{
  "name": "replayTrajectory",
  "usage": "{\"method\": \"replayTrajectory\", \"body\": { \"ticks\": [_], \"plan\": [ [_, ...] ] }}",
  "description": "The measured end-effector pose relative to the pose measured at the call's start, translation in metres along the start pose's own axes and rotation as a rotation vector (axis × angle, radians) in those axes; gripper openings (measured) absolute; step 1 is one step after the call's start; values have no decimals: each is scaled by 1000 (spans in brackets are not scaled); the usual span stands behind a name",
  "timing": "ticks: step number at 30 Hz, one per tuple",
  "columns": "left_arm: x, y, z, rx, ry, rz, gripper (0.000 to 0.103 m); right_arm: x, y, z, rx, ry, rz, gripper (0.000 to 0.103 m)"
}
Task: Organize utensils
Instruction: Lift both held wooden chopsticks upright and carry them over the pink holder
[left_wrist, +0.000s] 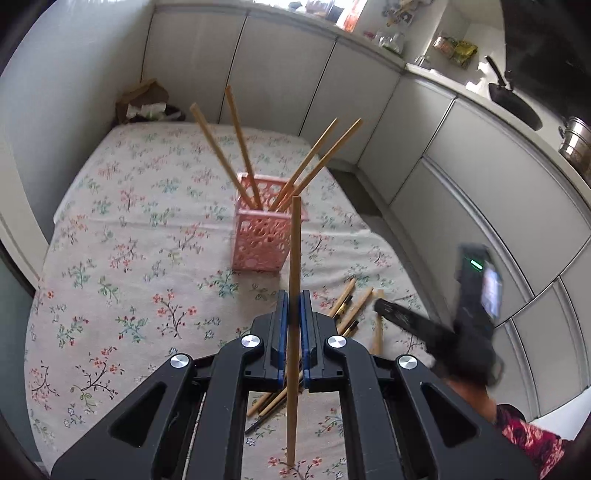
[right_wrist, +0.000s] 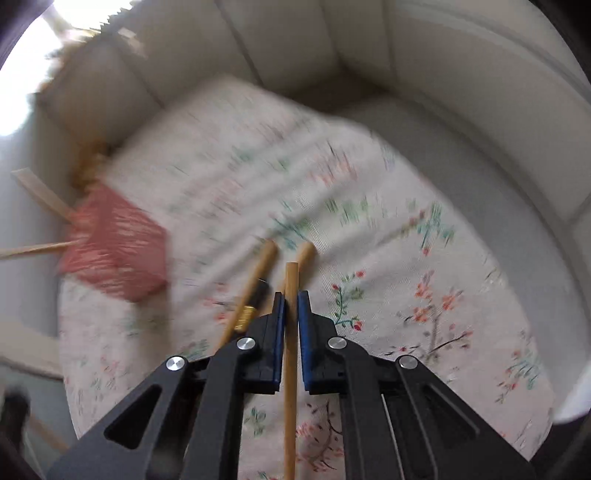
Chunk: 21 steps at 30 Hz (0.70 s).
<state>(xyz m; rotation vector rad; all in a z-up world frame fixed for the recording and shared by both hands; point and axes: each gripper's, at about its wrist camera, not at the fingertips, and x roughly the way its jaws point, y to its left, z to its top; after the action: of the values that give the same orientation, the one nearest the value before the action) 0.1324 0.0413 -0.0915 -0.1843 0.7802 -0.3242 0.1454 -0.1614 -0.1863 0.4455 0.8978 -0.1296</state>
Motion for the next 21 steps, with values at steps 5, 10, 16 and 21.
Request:
{"method": "replayTrajectory", "body": {
  "ticks": [5,10,16,21],
  "plan": [
    [-22,-25,-9,19,-94,24,6,-86,24,-18,-231,-278,116,8],
    [-44,-47,-7,26,-197,35,5,-145,41,-25,-346,-470,206,8],
    [-62,-65,3,74,-276,83,5,-170,50,-12,-362,-559,258,8],
    [-65,-64,17,75,-261,84,5,-190,53,1,-354,-584,307,8]
  ]
}}
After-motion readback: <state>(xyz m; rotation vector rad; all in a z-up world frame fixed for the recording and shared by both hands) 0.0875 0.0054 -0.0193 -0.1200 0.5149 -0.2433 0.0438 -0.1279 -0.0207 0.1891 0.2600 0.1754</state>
